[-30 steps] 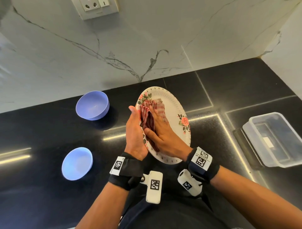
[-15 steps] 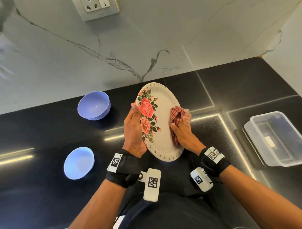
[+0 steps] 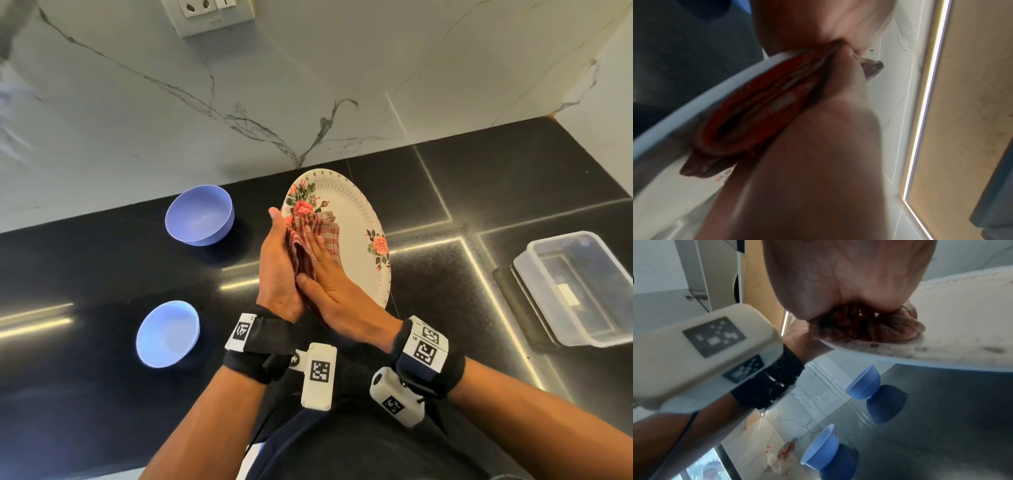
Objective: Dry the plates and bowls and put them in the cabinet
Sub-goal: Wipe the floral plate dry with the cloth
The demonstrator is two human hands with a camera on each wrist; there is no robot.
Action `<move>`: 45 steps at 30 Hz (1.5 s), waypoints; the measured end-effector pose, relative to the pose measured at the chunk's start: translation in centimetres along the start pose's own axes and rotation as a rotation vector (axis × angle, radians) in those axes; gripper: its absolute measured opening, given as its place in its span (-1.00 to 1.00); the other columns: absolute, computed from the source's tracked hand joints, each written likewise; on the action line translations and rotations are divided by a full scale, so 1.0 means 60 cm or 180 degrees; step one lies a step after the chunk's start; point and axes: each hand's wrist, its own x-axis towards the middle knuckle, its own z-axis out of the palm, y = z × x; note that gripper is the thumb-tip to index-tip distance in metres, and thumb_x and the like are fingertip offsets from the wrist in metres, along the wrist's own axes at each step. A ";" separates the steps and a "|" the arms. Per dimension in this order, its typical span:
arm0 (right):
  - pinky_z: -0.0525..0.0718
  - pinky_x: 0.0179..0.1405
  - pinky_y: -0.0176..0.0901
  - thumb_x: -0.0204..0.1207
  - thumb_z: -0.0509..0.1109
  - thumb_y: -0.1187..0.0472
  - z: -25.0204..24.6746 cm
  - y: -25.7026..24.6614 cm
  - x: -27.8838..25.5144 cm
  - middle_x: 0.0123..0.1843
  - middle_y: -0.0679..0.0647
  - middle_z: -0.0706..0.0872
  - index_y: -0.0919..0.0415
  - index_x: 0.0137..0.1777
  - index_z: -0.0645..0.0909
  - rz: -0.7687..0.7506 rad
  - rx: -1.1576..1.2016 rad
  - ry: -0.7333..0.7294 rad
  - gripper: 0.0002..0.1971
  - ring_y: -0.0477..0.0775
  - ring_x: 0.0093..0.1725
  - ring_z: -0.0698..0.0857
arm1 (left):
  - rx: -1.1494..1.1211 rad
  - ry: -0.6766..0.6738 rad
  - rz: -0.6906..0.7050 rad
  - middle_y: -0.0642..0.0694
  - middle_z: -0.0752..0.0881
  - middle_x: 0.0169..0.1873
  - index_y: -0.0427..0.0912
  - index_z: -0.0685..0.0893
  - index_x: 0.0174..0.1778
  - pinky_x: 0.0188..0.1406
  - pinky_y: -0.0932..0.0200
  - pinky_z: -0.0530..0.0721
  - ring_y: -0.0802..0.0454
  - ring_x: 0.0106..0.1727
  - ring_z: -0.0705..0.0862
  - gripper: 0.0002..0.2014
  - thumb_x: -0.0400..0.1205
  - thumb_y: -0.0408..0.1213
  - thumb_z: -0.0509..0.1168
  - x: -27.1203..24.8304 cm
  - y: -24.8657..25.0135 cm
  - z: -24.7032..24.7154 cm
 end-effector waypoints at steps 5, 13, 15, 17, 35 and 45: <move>-0.48 0.55 -0.47 0.83 0.08 0.00 0.000 0.018 -0.015 0.62 -0.61 -0.37 -0.32 0.64 -0.33 -0.0161 -0.0371 -0.0060 -0.35 -0.43 0.67 -0.37 | 0.0009 0.0062 0.0136 -0.24 0.76 0.33 -0.17 0.61 0.52 0.38 -0.25 0.67 -0.23 0.37 0.74 -0.49 0.81 0.09 0.11 0.000 -0.011 -0.007; -0.37 0.71 0.35 0.80 -0.05 -0.17 -0.054 0.158 -0.037 0.72 -0.25 -0.46 -0.55 0.54 -0.50 0.0926 -0.0945 -0.0016 -0.37 -0.12 0.70 -0.46 | -0.0154 0.0076 0.0367 -0.32 0.76 0.30 -0.25 0.62 0.44 0.42 -0.42 0.62 -0.33 0.34 0.74 -0.44 0.63 0.06 0.26 0.002 -0.012 -0.012; -0.46 0.68 0.30 0.75 -0.15 -0.26 -0.069 0.187 -0.039 0.75 -0.18 -0.43 -0.31 0.65 -0.47 0.1231 -0.1171 0.0017 -0.36 -0.04 0.73 -0.43 | -0.0143 0.0032 0.0382 -0.31 0.77 0.28 -0.22 0.66 0.38 0.39 -0.39 0.65 -0.30 0.29 0.76 -0.46 0.59 0.07 0.27 0.001 -0.014 -0.007; -0.47 0.68 0.24 0.75 -0.17 -0.27 -0.078 0.201 -0.039 0.77 -0.13 -0.40 -0.19 0.72 -0.42 0.1254 -0.1190 0.0043 -0.33 -0.05 0.73 -0.42 | -0.0178 0.0002 0.0393 -0.30 0.78 0.26 -0.20 0.67 0.36 0.37 -0.36 0.67 -0.27 0.25 0.78 -0.48 0.59 0.07 0.27 0.002 -0.014 -0.004; -0.17 0.76 -0.18 0.83 0.04 -0.03 -0.015 -0.009 -0.043 0.81 -0.23 -0.12 -0.29 0.71 -0.23 0.0063 -0.0004 -0.0920 -0.40 -0.29 0.75 -0.15 | 0.0012 -0.0029 0.0452 -0.31 0.66 0.45 -0.17 0.49 0.61 0.50 -0.48 0.51 -0.35 0.46 0.65 -0.16 0.56 0.38 0.33 0.022 -0.024 -0.030; -0.22 0.71 -0.29 0.83 0.10 0.01 -0.031 0.049 -0.070 0.75 -0.41 -0.23 -0.31 0.72 -0.22 -0.0043 -0.0545 -0.0906 -0.35 -0.36 0.72 -0.25 | -0.0439 -0.0011 0.0247 -0.37 0.55 0.54 -0.17 0.43 0.66 0.54 -0.56 0.39 -0.46 0.54 0.54 -0.09 0.51 0.34 0.44 0.028 -0.039 -0.042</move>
